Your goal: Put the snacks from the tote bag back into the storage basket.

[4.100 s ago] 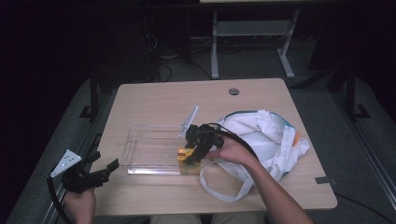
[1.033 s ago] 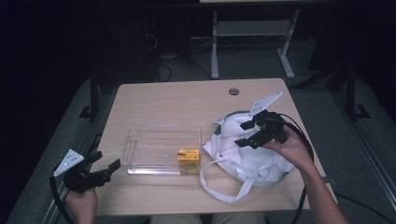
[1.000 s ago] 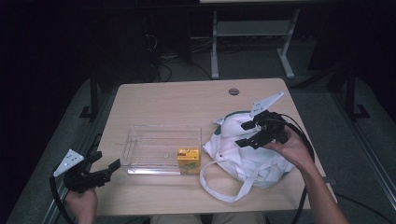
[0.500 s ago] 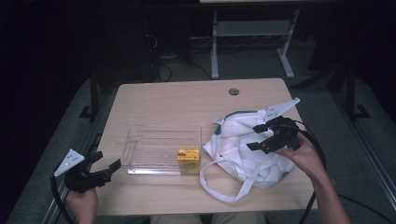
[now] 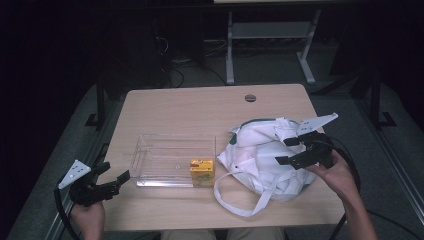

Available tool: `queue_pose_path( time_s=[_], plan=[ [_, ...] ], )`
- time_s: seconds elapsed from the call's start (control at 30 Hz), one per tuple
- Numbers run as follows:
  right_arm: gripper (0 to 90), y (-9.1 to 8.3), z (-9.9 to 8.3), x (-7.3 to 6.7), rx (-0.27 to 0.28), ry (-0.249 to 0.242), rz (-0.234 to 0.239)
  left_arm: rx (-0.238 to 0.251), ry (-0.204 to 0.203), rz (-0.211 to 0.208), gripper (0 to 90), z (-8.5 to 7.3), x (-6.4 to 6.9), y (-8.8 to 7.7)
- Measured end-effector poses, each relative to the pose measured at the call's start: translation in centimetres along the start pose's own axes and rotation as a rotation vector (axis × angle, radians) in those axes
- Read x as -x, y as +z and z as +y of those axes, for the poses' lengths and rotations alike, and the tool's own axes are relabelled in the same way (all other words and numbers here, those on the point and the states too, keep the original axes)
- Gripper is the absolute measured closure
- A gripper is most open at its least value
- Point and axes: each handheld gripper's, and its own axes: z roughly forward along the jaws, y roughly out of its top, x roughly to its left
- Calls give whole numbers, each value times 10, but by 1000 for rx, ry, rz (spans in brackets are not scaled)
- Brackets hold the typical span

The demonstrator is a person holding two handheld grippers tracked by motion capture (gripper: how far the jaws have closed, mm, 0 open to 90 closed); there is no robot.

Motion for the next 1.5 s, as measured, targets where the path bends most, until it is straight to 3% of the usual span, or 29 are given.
queue_pose_path(
  time_s=[0.63,1.5],
  plan=[
    [264,-3,-38,6,47,74,-26,-4,6,-3,126,0,1,1],
    [263,-8,-57,1,73,112,-70,-7,23,-29,126,1,5,4]
  ],
)
